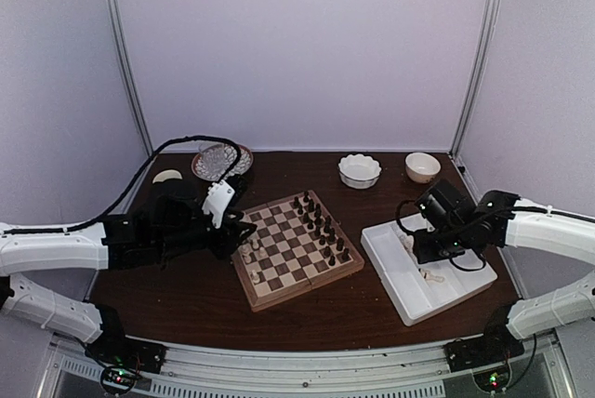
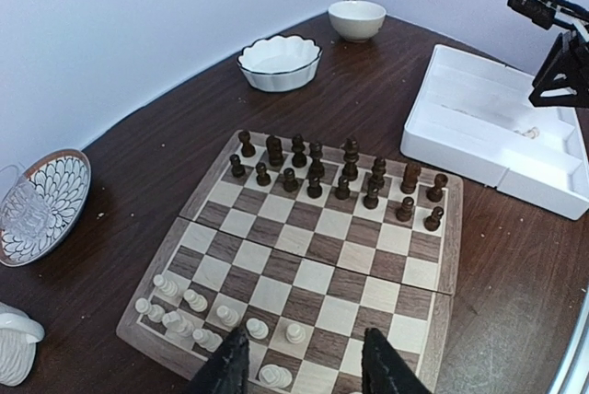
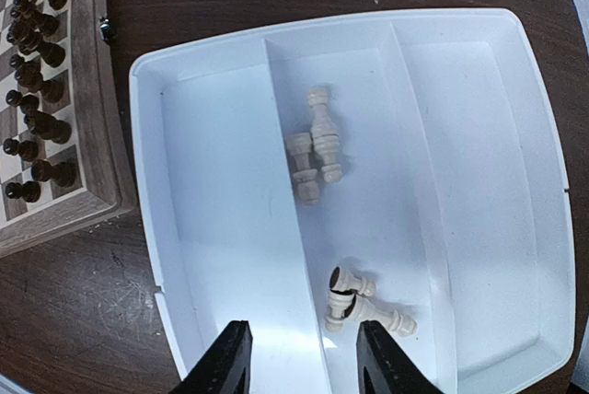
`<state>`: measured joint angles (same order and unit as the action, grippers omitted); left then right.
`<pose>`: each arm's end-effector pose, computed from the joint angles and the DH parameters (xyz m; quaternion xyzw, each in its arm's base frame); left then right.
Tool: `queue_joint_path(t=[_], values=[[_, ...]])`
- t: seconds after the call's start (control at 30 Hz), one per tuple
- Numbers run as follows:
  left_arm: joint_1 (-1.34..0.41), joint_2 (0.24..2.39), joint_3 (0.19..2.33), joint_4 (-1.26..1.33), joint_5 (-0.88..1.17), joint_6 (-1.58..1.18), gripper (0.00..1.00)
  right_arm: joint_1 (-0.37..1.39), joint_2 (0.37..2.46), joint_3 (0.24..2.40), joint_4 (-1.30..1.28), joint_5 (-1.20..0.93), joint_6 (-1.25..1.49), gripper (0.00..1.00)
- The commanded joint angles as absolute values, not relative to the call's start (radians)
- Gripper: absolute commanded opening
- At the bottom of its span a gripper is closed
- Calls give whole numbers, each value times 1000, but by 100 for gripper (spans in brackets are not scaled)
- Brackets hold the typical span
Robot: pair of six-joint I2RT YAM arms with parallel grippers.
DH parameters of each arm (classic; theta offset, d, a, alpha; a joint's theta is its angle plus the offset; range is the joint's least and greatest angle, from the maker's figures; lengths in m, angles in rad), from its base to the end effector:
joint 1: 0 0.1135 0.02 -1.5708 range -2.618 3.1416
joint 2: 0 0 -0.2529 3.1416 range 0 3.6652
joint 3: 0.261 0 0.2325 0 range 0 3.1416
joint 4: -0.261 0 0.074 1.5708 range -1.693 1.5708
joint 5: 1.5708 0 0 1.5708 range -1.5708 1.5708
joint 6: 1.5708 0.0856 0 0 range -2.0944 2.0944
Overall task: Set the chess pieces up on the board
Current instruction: Pick up the chess pile from the storage box.
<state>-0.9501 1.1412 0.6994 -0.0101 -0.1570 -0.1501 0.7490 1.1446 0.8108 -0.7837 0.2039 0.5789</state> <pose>0.1772 -0.2249 0.2324 0.2907 0.7944 -0.2199 0.4858 0.1703 0.1347 0.1850 -0.0596 0.9678 0.0597 0.2372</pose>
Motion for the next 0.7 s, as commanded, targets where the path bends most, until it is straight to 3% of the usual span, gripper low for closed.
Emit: queue_joint_path(t=[0.0,0.17,0.3,0.67], values=[[-956,1119,681,81,-144,-159,43,744,1065,801,-918,277,688,43],[-956,1122,684,80,-128,-170,43,744,1000,778,-1033,354,814,48],[-956,1113,682,77,-133,-170,43,744,959,662,-976,321,1087,41],[-957,1141,684,86,-119,-173,45,746,859,494,-831,320,1599,48]])
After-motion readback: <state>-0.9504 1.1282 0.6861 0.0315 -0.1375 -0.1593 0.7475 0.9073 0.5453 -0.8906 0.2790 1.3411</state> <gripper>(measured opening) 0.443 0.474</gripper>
